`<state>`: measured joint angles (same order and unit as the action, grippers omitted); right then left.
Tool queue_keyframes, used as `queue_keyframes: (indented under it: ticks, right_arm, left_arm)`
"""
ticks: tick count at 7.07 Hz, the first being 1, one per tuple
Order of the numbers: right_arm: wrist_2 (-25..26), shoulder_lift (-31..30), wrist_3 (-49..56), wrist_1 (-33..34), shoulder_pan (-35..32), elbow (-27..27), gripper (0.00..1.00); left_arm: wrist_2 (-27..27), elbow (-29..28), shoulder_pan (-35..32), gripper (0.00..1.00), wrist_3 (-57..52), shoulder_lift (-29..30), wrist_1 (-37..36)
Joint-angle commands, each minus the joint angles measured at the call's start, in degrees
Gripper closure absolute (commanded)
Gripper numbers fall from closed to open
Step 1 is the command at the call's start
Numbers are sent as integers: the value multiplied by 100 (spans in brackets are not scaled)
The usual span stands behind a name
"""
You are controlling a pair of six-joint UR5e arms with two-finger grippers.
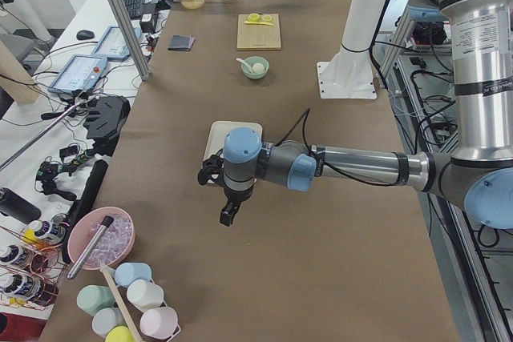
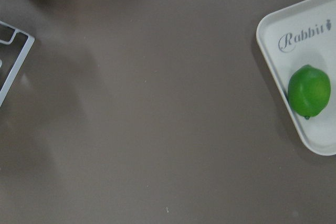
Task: Put spoon and bun in bowl
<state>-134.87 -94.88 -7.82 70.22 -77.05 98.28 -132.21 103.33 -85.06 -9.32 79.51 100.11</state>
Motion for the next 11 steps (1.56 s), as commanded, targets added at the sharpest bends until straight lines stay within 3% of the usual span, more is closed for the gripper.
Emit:
queue_keyframes:
  ticks: [1,5,11]
  right_arm:
    - [-100,-4,1316,1,-791,-774,0]
    - [-179,75,1749,703,-916,-793,0]
    - [-364,5,1767,704,-925,-802,0]
  left_arm:
    - [-7,-24,-90,2,1,-206,25]
    - [-51,-120,-248,2,18,-225,8]
    - [-234,11,-424,2,10,-278,-62]
